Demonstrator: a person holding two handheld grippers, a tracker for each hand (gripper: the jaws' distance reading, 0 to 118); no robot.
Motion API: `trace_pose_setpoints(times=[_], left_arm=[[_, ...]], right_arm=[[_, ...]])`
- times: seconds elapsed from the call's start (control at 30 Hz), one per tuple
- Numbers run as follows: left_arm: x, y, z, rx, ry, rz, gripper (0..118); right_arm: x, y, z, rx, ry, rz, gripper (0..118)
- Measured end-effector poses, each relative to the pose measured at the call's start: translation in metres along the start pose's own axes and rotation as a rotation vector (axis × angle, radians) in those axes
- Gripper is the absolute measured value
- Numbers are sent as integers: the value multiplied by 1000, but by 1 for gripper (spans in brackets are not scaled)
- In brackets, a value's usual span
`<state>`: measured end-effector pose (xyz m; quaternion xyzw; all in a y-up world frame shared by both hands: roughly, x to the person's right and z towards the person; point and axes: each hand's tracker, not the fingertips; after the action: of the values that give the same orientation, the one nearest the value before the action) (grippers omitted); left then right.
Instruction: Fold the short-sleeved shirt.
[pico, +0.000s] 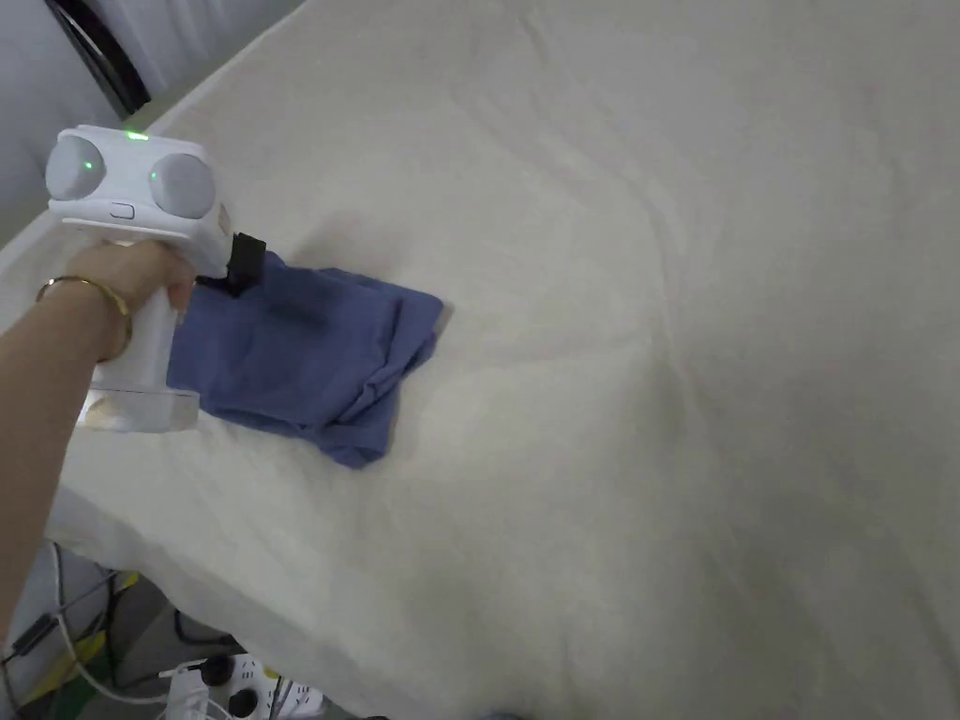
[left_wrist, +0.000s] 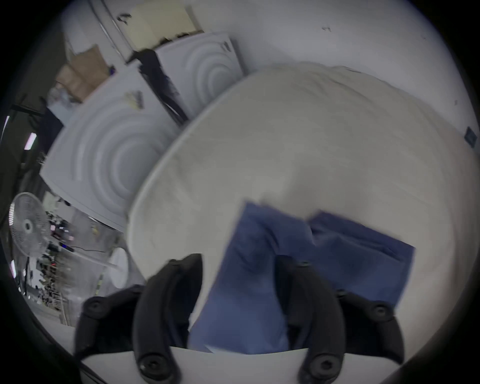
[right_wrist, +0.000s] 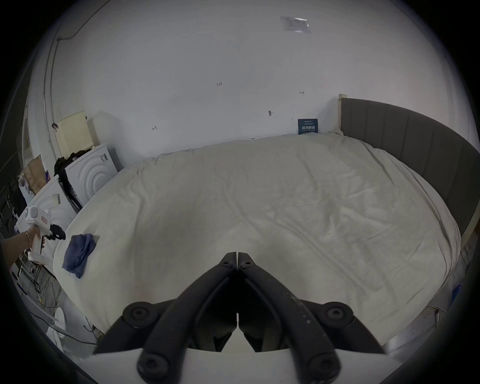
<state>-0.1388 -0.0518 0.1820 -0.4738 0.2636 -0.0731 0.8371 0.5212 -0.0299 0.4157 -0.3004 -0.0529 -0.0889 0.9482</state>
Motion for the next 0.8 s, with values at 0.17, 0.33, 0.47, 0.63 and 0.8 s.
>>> trace_pose_setpoints(times=[0.17,0.33,0.47,0.63,0.8], left_arm=[[-7,-1,38,166,-23,42,15],[7,1,137,433,-230,93,0],[33,-4,229,655,-352,119,0],[75,-27,322,815,-489,150,0],[124,-70,382,913,-597,99,0]], right_arm=[[4,2,8,8,29,28,1],[16,17,29,93,29,60,1],[35,41,59,215,0,108,1],[64,69,99,339,-20,108,1],[70,73,105,389,-44,121,1]])
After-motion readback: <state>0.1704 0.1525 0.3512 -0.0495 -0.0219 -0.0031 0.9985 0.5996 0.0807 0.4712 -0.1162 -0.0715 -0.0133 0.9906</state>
